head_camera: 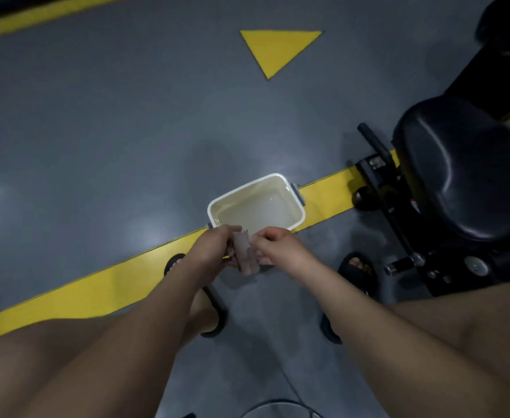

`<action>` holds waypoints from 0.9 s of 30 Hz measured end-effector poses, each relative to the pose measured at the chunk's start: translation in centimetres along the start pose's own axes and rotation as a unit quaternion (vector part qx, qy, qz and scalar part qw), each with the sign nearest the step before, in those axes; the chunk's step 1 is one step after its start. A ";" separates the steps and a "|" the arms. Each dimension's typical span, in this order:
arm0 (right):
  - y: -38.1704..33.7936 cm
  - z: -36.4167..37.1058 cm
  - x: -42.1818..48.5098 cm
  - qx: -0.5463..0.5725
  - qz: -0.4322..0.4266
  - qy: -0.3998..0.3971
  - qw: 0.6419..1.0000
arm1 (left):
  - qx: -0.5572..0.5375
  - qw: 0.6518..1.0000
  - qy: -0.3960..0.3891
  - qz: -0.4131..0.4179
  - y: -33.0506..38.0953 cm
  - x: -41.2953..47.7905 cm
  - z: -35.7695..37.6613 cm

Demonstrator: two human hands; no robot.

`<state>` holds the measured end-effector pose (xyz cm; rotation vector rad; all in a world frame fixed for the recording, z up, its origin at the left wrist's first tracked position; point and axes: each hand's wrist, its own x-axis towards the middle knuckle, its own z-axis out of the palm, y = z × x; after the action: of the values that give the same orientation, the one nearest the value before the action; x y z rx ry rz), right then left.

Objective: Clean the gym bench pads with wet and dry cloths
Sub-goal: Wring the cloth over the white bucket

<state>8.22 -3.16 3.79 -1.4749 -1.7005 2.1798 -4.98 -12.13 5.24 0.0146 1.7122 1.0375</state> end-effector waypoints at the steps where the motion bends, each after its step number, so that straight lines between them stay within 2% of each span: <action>1: -0.3 -0.1 -0.8 -0.029 -0.019 0.018 0.999 | 0.006 1.000 -0.007 0.016 0.2 -1.1 0.2; 4: -1.1 -1.1 -3.2 -0.060 -0.061 0.062 0.994 | -0.017 0.998 -0.046 0.045 0.4 -3.7 0.8; 7: -1.8 -2.4 -5.7 -0.058 -0.078 0.061 0.993 | -0.045 0.993 -0.082 0.075 1.0 -5.8 1.6; 10: -2.4 -3.3 -8.1 -0.047 -0.105 0.048 0.992 | -0.071 0.990 -0.078 0.098 1.7 -6.9 2.4; 16: -2.8 -4.9 -9.3 -0.085 -0.148 0.118 0.978 | -0.046 0.990 -0.081 0.102 2.9 -8.5 3.5; 19: -3.0 -6.0 -9.4 -0.053 -0.127 0.137 0.981 | -0.029 0.992 -0.070 0.103 2.9 -8.7 4.5; 24: -2.4 -7.6 -8.5 0.061 -0.080 0.113 0.988 | 0.052 0.986 -0.131 0.090 2.1 -7.4 5.8; 27: -1.6 -8.7 -7.3 0.097 -0.049 0.110 0.988 | 0.055 0.988 -0.125 0.069 2.1 -5.8 6.6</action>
<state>17.24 0.25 10.05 -1.4839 -1.4179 1.9842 1.63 -9.52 10.74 0.3246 1.5529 0.9957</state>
